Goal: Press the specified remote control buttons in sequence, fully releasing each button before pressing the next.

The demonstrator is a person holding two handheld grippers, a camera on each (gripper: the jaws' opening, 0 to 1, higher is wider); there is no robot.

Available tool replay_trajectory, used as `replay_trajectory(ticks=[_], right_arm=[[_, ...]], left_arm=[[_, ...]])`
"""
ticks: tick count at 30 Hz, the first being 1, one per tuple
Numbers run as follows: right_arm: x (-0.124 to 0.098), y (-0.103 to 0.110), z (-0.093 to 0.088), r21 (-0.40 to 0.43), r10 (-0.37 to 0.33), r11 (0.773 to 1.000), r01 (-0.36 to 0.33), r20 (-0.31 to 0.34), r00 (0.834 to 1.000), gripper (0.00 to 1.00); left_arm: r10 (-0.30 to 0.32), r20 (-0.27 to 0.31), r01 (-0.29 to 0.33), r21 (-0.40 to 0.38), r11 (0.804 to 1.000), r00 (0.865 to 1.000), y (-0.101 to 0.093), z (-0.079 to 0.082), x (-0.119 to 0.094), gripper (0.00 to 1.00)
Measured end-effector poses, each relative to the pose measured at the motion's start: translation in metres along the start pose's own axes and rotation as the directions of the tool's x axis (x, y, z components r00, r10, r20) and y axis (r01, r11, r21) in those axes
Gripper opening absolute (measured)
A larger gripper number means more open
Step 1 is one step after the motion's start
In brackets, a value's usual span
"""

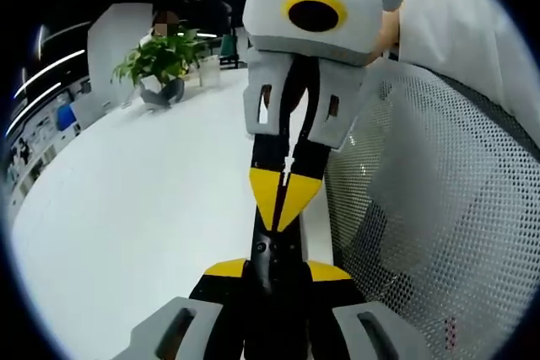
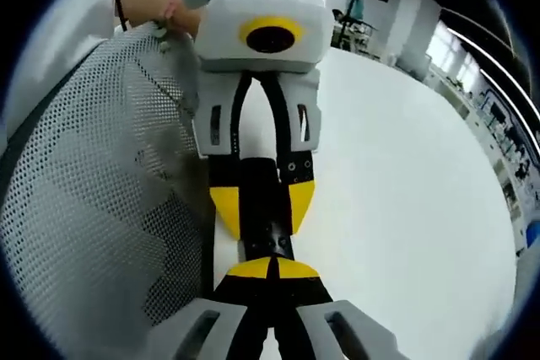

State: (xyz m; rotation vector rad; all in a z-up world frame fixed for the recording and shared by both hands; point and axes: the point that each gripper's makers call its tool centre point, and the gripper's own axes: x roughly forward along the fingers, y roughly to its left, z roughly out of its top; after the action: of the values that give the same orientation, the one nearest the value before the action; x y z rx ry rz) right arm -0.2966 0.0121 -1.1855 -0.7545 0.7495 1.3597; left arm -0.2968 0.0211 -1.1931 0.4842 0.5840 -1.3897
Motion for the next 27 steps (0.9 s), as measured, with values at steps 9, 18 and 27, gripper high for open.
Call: replay_trajectory(ticks=[9,18,27], right_arm=[[0.0,0.014,0.011,0.049,0.04,0.998,-0.042,0.048,0.998,0.0],[0.007,0.018,0.007,-0.143,0.02,0.989,-0.027,-0.051,0.998,0.0],[0.01,0.023,0.007,-0.053,0.053,0.997,-0.056,-0.05,0.997,0.0]], left_arm=[[0.003,-0.007,-0.003,-0.007,1.0,1.0,-0.001,0.001,0.001,0.23],[-0.003,-0.009,0.003,-0.004,1.0,1.0,-0.002,0.0,0.001,0.23],[-0.011,-0.012,0.011,0.005,1.0,1.0,-0.003,0.0,0.001,0.23]])
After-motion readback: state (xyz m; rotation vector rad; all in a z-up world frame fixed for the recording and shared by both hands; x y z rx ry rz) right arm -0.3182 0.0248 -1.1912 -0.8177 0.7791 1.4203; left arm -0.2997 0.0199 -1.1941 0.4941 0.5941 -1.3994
